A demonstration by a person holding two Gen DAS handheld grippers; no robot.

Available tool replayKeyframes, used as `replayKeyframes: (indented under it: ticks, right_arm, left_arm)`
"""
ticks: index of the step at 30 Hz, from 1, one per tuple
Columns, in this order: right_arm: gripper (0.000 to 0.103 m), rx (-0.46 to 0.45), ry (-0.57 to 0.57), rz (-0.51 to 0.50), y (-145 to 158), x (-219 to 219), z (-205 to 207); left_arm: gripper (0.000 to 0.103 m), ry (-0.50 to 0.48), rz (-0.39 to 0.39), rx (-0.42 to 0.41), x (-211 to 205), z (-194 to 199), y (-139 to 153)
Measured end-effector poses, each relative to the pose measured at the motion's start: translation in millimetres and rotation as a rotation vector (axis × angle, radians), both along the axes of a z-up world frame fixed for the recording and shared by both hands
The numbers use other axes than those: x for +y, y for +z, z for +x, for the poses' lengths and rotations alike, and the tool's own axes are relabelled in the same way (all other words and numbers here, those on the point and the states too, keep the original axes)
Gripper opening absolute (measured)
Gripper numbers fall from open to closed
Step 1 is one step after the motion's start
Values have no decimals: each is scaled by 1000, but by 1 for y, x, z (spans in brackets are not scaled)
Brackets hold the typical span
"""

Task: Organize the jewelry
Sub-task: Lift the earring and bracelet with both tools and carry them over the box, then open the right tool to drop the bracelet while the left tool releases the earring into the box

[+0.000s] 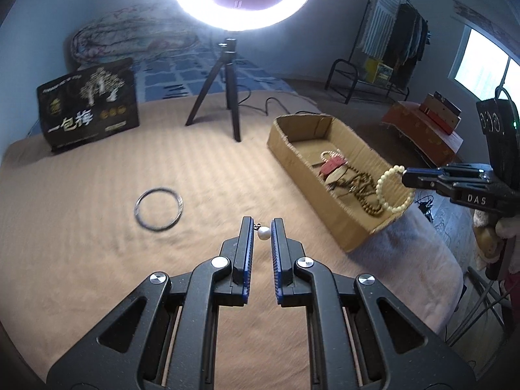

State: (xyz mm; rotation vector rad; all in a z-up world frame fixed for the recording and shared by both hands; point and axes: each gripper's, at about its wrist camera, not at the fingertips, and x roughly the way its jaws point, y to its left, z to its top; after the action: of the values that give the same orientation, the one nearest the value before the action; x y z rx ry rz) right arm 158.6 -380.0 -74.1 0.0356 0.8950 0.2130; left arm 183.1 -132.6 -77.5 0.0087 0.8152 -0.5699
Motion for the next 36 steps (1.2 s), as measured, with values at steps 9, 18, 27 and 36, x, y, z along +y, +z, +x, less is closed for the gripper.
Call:
replayKeyframes:
  ticks: [9, 18, 27, 36]
  right_arm:
    - [6, -11, -39, -3, -2, -23, 3]
    - [6, -8, -53, -10, -10, -33, 13]
    - [6, -5, -62, -17, -18, -41, 22]
    - [6, 10, -77, -21, -27, -49, 31]
  left_arm:
    - [9, -38, -25, 31, -42, 31, -2]
    - [9, -62, -15, 30, -81, 59, -3]
    - [9, -90, 18, 15, -121, 81, -8]
    - [9, -81, 40, 29, -142, 106, -17]
